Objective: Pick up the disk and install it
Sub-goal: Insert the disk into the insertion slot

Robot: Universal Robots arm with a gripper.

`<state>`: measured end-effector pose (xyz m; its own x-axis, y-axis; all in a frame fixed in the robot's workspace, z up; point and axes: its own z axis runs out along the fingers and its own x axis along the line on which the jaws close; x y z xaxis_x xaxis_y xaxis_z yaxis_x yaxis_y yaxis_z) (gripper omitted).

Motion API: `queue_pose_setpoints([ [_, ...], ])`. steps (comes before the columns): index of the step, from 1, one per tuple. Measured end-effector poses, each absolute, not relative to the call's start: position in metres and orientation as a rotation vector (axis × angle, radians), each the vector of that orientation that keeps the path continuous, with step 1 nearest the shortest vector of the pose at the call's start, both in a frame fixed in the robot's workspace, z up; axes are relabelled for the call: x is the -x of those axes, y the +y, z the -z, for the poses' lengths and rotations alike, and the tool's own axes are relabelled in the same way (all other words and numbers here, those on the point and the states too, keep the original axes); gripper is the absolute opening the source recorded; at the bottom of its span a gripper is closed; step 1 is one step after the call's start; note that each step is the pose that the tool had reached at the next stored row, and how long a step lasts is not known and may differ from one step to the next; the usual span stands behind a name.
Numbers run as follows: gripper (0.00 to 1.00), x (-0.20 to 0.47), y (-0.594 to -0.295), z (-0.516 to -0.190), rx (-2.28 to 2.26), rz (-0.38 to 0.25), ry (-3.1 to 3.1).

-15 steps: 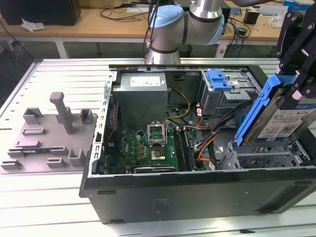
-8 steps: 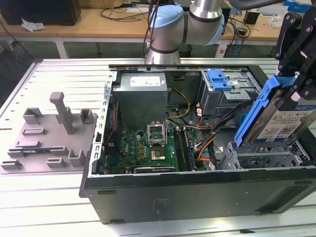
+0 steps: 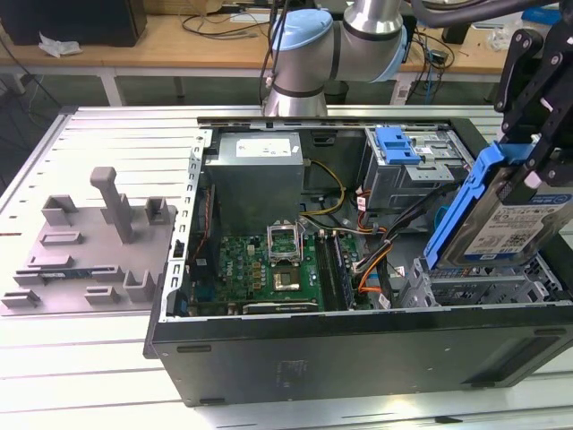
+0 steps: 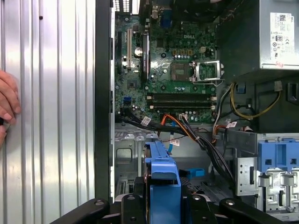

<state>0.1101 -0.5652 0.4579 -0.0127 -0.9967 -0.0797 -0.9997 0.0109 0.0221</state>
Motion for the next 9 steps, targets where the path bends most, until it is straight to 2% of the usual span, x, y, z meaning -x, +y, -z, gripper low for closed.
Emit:
queue_pose_setpoints([
  [9,0.36,-0.1098,-0.5654,-0.4537,2.176,-0.11,2.204],
])
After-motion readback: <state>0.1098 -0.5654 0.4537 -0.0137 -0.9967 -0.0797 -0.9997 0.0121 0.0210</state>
